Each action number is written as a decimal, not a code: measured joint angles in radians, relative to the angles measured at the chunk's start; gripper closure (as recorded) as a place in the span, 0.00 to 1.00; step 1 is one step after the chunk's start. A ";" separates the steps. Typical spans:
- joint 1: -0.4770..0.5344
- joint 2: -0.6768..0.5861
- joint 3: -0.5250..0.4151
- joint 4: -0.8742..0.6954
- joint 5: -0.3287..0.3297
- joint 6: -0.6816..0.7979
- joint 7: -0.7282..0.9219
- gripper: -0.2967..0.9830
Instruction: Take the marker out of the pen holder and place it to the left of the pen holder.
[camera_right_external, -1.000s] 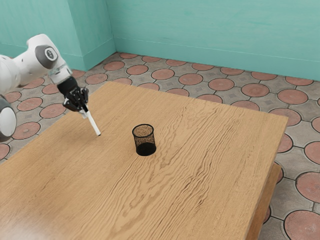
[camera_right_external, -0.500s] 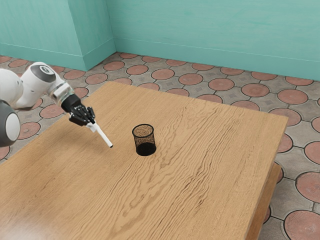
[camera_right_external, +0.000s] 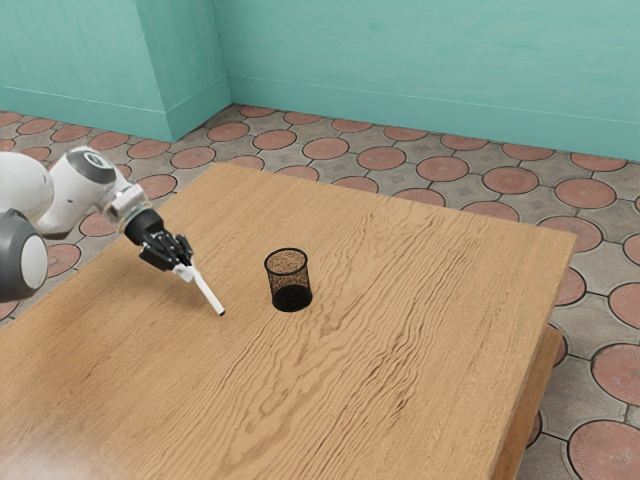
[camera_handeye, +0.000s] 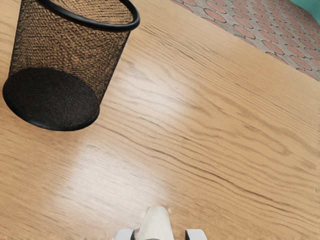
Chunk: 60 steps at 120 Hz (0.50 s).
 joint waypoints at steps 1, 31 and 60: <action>0.000 0.000 0.002 0.000 0.000 -0.001 0.000 0.72; -0.042 -0.107 0.006 -0.058 0.077 0.001 -0.014 0.39; -0.369 -0.795 -0.137 -0.365 0.761 0.113 -0.321 0.28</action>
